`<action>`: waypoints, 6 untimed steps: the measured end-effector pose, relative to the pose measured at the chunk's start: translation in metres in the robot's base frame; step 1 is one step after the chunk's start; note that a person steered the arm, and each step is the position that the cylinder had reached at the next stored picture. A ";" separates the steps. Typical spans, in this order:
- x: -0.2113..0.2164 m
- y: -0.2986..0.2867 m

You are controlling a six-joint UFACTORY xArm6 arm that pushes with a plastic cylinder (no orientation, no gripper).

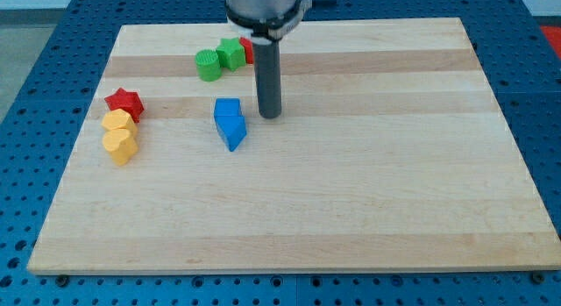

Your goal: Push the blue cube towards the yellow blocks

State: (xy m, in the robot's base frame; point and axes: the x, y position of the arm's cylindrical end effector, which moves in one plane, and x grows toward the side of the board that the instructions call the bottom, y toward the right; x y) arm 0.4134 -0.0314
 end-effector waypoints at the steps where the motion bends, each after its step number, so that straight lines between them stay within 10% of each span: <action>1: 0.000 -0.018; 6: -0.014 -0.102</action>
